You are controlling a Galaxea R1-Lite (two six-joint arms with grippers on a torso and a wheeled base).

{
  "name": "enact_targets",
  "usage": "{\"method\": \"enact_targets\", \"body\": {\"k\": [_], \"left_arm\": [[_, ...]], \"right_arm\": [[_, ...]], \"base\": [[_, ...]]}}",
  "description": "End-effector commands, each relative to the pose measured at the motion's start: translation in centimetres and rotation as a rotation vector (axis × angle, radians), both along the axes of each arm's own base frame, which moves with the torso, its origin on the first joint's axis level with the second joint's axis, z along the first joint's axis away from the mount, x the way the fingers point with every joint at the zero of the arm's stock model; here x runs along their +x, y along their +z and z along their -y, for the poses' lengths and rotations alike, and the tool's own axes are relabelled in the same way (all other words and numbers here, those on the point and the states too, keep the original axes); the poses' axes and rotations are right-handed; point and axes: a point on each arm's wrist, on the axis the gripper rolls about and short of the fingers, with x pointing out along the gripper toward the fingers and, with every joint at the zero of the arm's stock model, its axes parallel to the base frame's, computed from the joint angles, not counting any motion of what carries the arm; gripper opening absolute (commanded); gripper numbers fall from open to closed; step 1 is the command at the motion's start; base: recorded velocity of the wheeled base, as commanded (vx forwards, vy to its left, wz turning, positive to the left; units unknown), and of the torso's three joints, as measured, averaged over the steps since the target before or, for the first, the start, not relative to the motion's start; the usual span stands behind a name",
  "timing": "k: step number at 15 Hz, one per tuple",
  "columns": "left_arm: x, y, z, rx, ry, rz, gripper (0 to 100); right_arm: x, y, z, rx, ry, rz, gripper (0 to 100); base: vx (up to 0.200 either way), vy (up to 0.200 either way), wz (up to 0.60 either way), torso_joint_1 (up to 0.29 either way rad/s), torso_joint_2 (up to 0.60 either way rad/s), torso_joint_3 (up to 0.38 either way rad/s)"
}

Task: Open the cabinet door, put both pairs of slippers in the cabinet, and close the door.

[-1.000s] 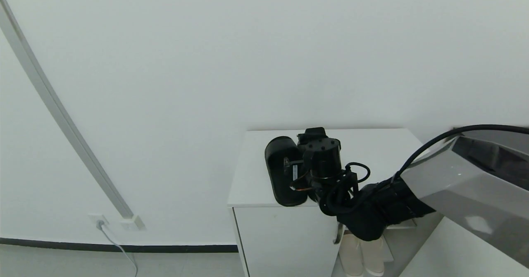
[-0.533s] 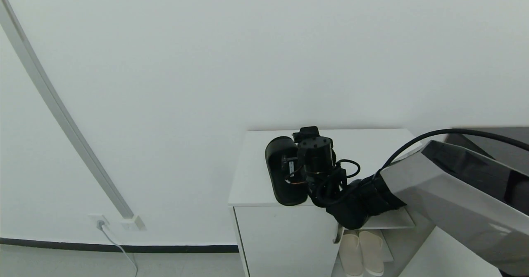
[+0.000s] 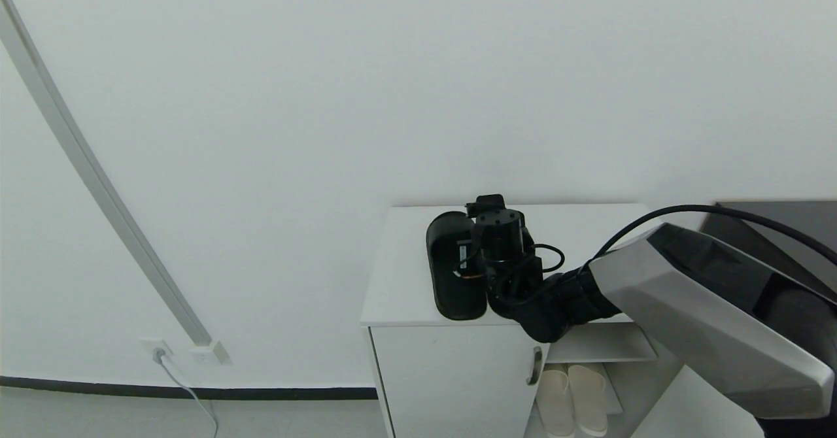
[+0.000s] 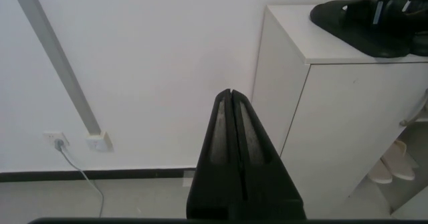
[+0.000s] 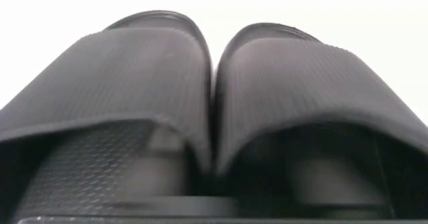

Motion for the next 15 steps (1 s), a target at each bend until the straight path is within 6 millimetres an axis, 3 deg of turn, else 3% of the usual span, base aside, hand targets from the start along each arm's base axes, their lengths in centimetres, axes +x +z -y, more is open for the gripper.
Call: {"method": "enact_targets", "body": {"k": [1, 3, 6, 9, 15], "left_arm": [[0.0, 0.0, 0.0, 0.000, -0.001, -0.001, 0], [0.0, 0.0, 0.0, 0.000, 0.001, -0.001, 0], [0.0, 0.0, 0.0, 0.000, 0.001, -0.001, 0], [0.0, 0.0, 0.0, 0.000, 0.002, -0.001, 0], [0.0, 0.0, 0.0, 0.000, 0.002, -0.001, 0]], "right_arm": [[0.0, -0.2, 0.0, -0.002, 0.001, -0.002, 0], [-0.3, 0.6, 0.1, 0.004, 0.002, 0.005, 0], [-2.5, 2.7, 0.6, 0.007, 0.024, 0.009, 0], [-7.8, 5.0, 2.0, 0.001, 0.085, -0.012, 0], [-16.4, 5.8, 7.2, 0.005, 0.246, -0.042, 0]], "base": [[0.000, 0.000, 0.00, 0.000, 0.00, 0.000], [0.000, 0.000, 0.00, 0.000, 0.00, 0.000], [0.000, 0.000, 0.00, 0.000, 0.00, 0.000], [0.000, 0.000, 0.00, 0.000, 0.00, 0.000], [0.000, 0.000, 0.00, 0.000, 0.00, 0.000]]}}
